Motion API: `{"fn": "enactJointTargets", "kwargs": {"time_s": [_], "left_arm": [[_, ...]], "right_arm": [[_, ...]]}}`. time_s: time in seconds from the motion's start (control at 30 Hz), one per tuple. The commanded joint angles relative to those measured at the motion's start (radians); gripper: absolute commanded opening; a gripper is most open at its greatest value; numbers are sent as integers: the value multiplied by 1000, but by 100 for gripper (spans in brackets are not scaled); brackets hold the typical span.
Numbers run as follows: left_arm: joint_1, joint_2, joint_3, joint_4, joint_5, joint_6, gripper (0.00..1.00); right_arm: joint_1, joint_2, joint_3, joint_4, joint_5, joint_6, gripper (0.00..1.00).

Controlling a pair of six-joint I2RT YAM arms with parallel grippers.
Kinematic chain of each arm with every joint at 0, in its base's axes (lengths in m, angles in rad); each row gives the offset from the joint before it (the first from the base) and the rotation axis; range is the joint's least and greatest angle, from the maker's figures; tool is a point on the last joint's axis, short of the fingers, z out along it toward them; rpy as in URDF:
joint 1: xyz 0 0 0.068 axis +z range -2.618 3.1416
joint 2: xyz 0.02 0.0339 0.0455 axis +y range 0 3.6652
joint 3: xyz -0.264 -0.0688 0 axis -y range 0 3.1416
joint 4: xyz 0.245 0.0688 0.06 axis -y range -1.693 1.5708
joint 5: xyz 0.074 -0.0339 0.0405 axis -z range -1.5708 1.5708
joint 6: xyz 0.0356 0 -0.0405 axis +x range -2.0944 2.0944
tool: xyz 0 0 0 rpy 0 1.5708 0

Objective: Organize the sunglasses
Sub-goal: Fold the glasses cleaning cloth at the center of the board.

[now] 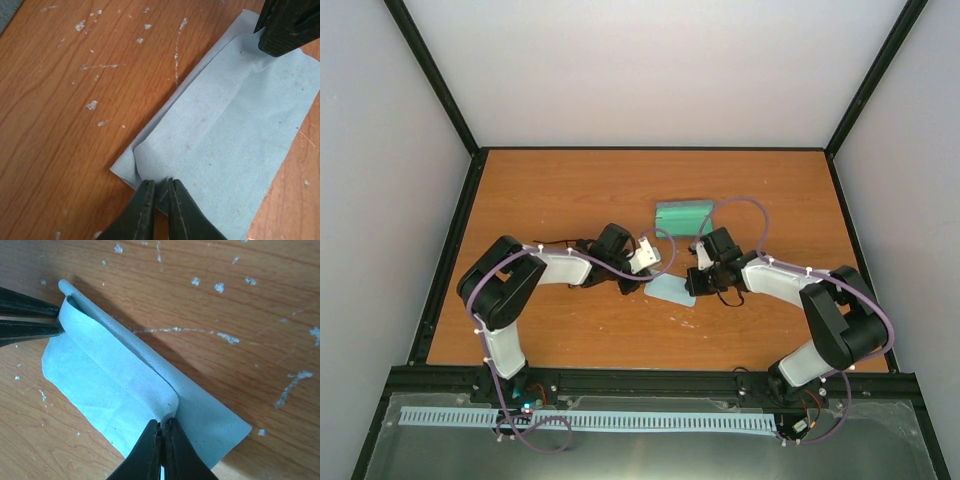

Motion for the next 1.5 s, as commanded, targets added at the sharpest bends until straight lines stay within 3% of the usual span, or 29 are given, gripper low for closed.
{"fn": "enactJointTargets", "kwargs": {"time_s": [0.0, 0.3, 0.67, 0.8, 1.03, 1.47], "left_arm": [[4, -47, -20, 20, 17, -10, 13], [3, -88, -61, 34, 4, -21, 21], [4, -147, -79, 50, -46, -26, 23], [3, -148, -79, 52, -52, -30, 23], [4, -151, -82, 62, -65, -27, 23], [5, -161, -91, 89, -92, -33, 22]], "right_arm": [[9, 7, -19, 3, -20, -15, 6], [29, 1, -45, -4, -46, -25, 12], [45, -66, -94, -10, -40, -25, 21], [45, -96, -98, 25, -25, -12, 30], [45, -9, -50, 51, -101, -23, 31], [50, -37, -59, 70, -191, -32, 35]]}}
